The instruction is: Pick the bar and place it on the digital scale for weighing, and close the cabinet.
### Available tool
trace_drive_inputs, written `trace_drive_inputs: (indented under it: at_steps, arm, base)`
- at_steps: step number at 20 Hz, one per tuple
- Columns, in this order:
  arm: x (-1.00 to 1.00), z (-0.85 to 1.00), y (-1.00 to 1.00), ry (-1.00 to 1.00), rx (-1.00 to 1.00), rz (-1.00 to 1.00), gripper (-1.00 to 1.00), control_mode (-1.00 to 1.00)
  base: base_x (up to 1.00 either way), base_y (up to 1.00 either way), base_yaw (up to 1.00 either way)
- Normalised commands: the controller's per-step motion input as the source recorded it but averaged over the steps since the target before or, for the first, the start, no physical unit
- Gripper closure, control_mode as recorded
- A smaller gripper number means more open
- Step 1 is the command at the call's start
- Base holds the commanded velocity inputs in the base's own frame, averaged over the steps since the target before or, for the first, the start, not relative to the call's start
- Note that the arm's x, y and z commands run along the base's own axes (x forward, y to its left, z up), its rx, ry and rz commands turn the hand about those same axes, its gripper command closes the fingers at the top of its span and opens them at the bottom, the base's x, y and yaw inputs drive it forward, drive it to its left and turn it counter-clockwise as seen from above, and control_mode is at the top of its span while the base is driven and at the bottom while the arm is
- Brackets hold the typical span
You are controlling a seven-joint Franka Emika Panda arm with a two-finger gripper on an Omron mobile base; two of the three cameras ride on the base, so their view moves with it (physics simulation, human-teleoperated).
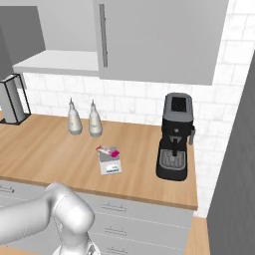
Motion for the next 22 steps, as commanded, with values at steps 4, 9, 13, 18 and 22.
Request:
trace_drive_inputs:
  at_steps: [4,9,13,18,22]
  arm:
    - [-0.16,0.37,-1.00,0.00,0.05,0.00,-1.00,-1.00]
    - [0.60,0.16,-1.00,0.21,0.12,0.00,-1.00,-1.00]
    - [1.00,0.00,-1.00,0.33,0.08,0.00,-1.00,-1.00]
    - [0.61,0.01,-0.93,0.19,0.04,0.00,-1.00,-1.00]
    - [0.22,0.16,-0.91,0.06,0.07,0.00,-1.00,-1.00]
  base:
    - [0.00,0.00,0.00]
    - [0.00,0.00,0.00]
    - [0.00,0.00,0.00]
    - [0.00,0.00,0.00]
    - [0.00,0.00,0.00]
